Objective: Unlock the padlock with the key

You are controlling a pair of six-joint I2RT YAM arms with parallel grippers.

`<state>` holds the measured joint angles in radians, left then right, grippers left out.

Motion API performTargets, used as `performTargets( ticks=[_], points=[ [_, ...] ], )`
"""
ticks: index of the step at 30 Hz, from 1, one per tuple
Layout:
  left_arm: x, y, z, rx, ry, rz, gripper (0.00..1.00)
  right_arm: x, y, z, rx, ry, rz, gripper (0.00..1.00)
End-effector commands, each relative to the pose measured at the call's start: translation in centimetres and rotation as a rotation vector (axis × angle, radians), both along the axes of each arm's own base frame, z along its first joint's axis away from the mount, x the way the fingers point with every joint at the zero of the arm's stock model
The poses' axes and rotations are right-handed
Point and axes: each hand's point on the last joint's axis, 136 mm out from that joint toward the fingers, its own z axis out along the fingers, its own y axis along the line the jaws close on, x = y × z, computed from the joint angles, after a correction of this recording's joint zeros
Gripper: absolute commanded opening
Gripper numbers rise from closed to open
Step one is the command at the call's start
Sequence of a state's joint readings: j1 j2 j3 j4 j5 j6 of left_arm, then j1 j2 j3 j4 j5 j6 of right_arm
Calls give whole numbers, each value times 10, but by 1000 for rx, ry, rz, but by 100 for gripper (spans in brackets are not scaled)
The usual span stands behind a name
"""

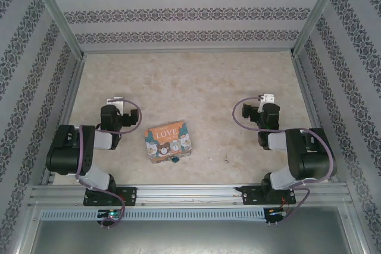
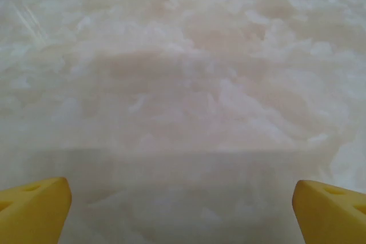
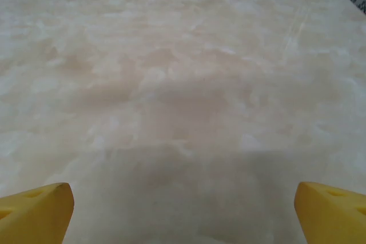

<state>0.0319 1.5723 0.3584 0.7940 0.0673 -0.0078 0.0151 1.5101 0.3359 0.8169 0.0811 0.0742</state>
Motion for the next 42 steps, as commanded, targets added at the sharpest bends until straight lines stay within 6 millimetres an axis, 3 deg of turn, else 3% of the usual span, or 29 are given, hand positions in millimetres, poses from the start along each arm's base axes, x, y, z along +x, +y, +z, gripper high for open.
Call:
performTargets(
  ticks=[1,29,42],
  points=[
    [24,-5,38,24,-165,-10,99,23,2,37,-15,-149,28,98],
    [23,0,38,26,-165,21,99,22,3,38,-15,-152,30,98],
    [3,23,108,-18,-193,189,99,8,11,70,21,-114,63,98]
  ],
)
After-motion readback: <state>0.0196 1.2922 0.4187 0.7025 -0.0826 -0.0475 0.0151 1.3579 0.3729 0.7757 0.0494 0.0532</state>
